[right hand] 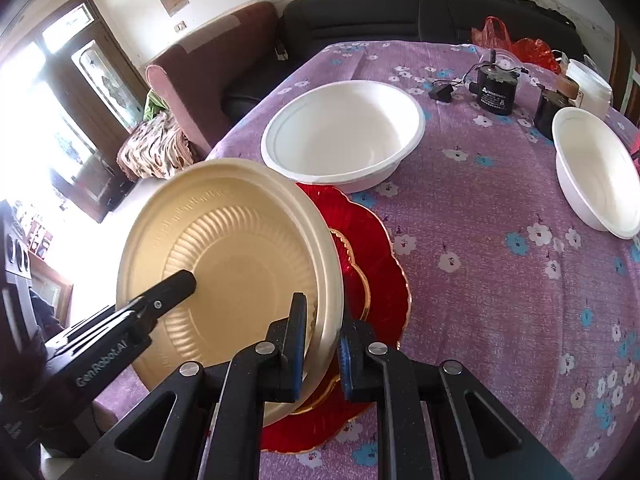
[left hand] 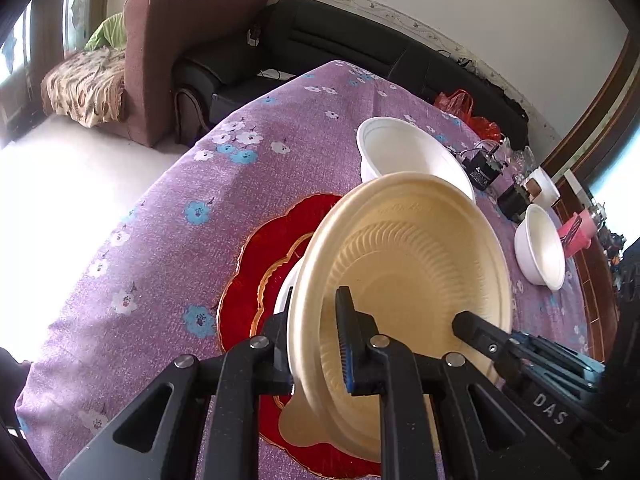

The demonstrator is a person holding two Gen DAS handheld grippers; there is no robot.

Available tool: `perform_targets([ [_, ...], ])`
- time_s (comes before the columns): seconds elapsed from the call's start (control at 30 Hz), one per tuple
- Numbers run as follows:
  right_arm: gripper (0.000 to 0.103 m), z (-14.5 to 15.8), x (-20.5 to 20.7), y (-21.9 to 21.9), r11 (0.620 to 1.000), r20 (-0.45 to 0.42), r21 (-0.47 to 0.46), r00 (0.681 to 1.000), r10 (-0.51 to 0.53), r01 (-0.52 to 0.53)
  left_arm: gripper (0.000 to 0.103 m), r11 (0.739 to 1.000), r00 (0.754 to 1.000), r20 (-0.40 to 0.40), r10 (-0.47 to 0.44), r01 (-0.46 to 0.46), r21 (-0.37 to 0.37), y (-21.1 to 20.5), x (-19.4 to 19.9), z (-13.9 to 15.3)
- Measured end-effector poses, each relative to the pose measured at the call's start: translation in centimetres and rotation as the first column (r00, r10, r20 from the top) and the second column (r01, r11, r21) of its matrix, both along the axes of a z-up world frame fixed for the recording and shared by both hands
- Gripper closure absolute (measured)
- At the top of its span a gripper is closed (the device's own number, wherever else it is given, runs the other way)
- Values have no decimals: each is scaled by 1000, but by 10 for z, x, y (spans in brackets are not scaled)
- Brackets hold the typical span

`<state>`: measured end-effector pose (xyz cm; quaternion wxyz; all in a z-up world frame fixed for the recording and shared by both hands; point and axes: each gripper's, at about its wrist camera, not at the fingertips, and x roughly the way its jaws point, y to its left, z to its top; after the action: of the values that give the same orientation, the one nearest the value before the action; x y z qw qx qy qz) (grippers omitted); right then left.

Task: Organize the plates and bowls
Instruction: 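Carry the cream bowl over the red plates and lower it into the white bowl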

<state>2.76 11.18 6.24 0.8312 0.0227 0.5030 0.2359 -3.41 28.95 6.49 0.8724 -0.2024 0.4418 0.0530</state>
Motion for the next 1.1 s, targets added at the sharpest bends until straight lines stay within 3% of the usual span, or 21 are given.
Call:
perform_targets([
  [0.13, 88, -2, 0, 6, 1000, 1, -26, 1000, 6, -6, 78, 999, 1000, 22, -8, 8, -40, 6, -4, 3],
  [0.17, 88, -2, 0, 7, 1000, -4, -27, 1000, 7, -7, 71, 999, 1000, 31, -3, 4, -37, 8, -6, 5],
  [0.2, 88, -3, 0, 8, 1000, -6, -27, 1000, 8, -8, 57, 1000, 999, 45, 10, -9, -20, 9, -9, 10],
  [0.27, 90, -2, -1, 10, 999, -5, -37, 1000, 1, -1, 46, 999, 996, 84, 39, -39, 5, 13, -16, 20],
  [0.43, 90, -3, 4, 11, 999, -15, -34, 1000, -1, 1, 44, 994, 984, 157, 89, -97, 41, 23, -32, 42],
  [0.57, 88, 1, 7, 10, 1000, 2, 15, 1000, -7, 7, 34, 991, 971, 215, 105, -120, 60, 23, -50, 56],
  [0.7, 72, 7, 5, 6, 998, 20, 65, 1000, -22, 20, 27, 988, 959, 261, 111, -135, 74, 19, -64, 67],
  [0.87, 71, 18, 2, -10, 993, 50, 108, 997, -56, 51, 25, 984, 952, 282, 122, -153, 91, 10, -73, 73],
  [1.03, 63, 25, -13, -48, 984, 95, 146, 989, -117, 103, 24, 974, 950, 304, 72, -132, 183, -23, -82, 74],
  [1.1, 62, 25, -23, -64, 981, 121, 146, 982, -144, 126, 19, 964, 945, 323, 54, -133, 229, -39, -86, 75],
])
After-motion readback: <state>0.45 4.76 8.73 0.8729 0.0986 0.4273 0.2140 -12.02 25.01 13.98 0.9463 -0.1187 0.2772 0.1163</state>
